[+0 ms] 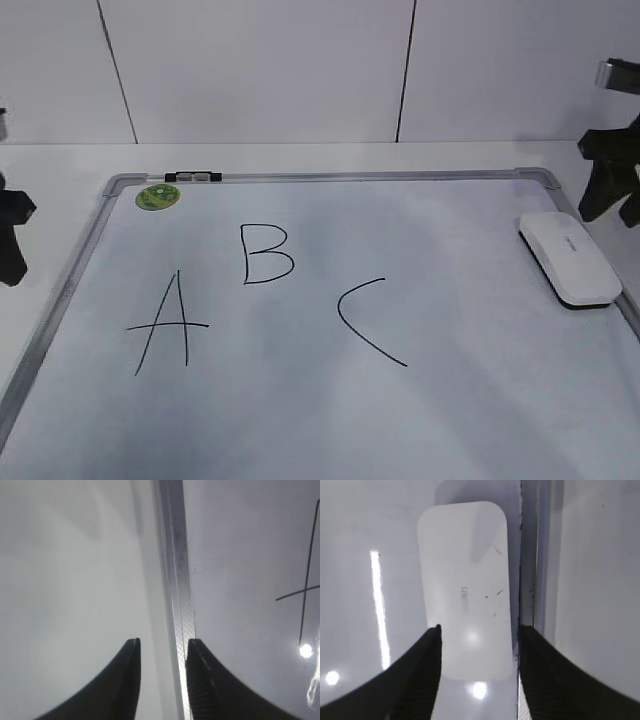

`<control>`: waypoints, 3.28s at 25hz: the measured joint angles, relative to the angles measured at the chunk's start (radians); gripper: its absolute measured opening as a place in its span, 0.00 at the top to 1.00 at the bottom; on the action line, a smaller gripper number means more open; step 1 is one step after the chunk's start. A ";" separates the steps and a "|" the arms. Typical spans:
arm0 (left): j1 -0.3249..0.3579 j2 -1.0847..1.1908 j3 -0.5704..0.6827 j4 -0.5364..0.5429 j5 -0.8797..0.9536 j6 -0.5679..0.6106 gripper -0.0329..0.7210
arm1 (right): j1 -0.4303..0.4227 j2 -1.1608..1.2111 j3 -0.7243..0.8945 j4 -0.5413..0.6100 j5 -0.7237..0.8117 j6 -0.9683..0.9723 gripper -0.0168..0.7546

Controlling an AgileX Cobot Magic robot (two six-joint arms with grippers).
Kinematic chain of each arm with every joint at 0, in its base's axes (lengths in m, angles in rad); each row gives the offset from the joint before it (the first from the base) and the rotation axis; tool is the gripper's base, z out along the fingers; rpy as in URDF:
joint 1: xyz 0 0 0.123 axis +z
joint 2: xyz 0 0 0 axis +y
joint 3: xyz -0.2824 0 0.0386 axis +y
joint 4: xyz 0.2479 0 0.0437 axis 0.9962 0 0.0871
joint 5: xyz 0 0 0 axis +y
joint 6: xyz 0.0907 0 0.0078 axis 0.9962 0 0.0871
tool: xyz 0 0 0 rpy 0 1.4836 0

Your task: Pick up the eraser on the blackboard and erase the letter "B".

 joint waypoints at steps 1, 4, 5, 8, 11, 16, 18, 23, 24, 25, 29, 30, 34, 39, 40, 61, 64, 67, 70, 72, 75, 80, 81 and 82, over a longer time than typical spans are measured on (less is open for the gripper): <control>-0.007 0.011 -0.012 0.000 -0.007 0.002 0.64 | 0.004 0.007 0.000 0.000 -0.001 0.000 0.42; -0.038 0.045 -0.048 0.002 -0.019 0.004 0.64 | 0.023 0.020 -0.001 0.000 -0.005 0.006 0.34; -0.045 0.056 -0.060 0.004 -0.021 0.004 0.64 | 0.029 0.022 -0.001 0.000 -0.008 0.006 0.32; -0.050 0.097 -0.080 0.004 -0.028 0.004 0.64 | 0.045 0.027 -0.002 0.000 -0.010 0.006 0.29; -0.050 0.124 -0.091 0.006 -0.034 0.005 0.64 | 0.050 0.036 -0.002 -0.011 -0.014 0.008 0.28; -0.050 0.168 -0.091 0.008 -0.041 0.005 0.64 | 0.052 0.040 -0.002 -0.028 -0.018 0.013 0.28; -0.050 0.184 -0.091 0.008 -0.051 0.005 0.64 | 0.052 0.040 -0.002 -0.030 -0.027 0.014 0.28; -0.050 0.194 -0.091 0.008 -0.097 0.005 0.64 | 0.052 0.040 -0.002 -0.030 -0.032 0.015 0.28; -0.050 0.194 -0.091 0.008 -0.106 0.005 0.64 | 0.052 0.040 -0.002 -0.030 -0.032 0.015 0.28; -0.050 0.194 -0.091 0.008 -0.113 0.005 0.64 | 0.052 0.040 -0.002 -0.030 -0.032 0.015 0.28; -0.050 0.194 -0.091 0.010 -0.126 0.005 0.64 | 0.052 0.040 -0.002 -0.030 -0.032 0.018 0.28; -0.050 0.194 -0.091 0.012 -0.127 0.005 0.64 | 0.052 0.040 -0.002 -0.030 -0.032 0.018 0.28; -0.050 0.196 -0.091 0.016 -0.130 0.005 0.64 | 0.052 0.040 -0.002 -0.032 -0.032 0.018 0.28; -0.050 0.225 -0.096 0.010 -0.130 0.005 0.64 | 0.052 0.040 -0.002 -0.032 -0.033 0.020 0.28; -0.050 0.233 -0.096 0.010 -0.130 0.005 0.64 | 0.052 0.040 -0.002 -0.032 -0.033 0.020 0.28; -0.050 0.250 -0.101 -0.014 -0.120 -0.020 0.92 | 0.052 0.050 -0.002 -0.032 -0.053 0.060 0.19; -0.050 0.250 -0.101 -0.016 -0.120 -0.021 0.92 | 0.052 0.051 -0.002 -0.032 -0.068 0.062 0.18; -0.050 0.250 -0.101 -0.016 -0.120 -0.021 0.92 | 0.059 0.062 -0.002 -0.037 -0.077 0.064 0.18; -0.050 0.250 -0.101 -0.016 -0.120 -0.022 0.92 | 0.094 0.079 -0.002 -0.068 -0.080 0.067 0.17; -0.050 0.250 -0.101 -0.016 -0.120 -0.022 0.92 | 0.131 0.096 -0.002 -0.123 -0.084 0.094 0.17; -0.050 0.250 -0.101 -0.017 -0.120 -0.022 0.92 | 0.165 0.113 -0.005 -0.231 -0.084 0.196 0.17; -0.050 0.250 -0.101 -0.018 -0.120 -0.024 0.93 | 0.169 0.122 -0.019 -0.289 -0.074 0.264 0.17; -0.050 0.250 -0.101 -0.019 -0.120 -0.024 0.93 | 0.169 0.124 -0.024 -0.294 -0.070 0.268 0.17; -0.050 0.250 -0.101 -0.019 -0.120 -0.024 0.93 | 0.169 0.126 -0.027 -0.296 -0.069 0.270 0.18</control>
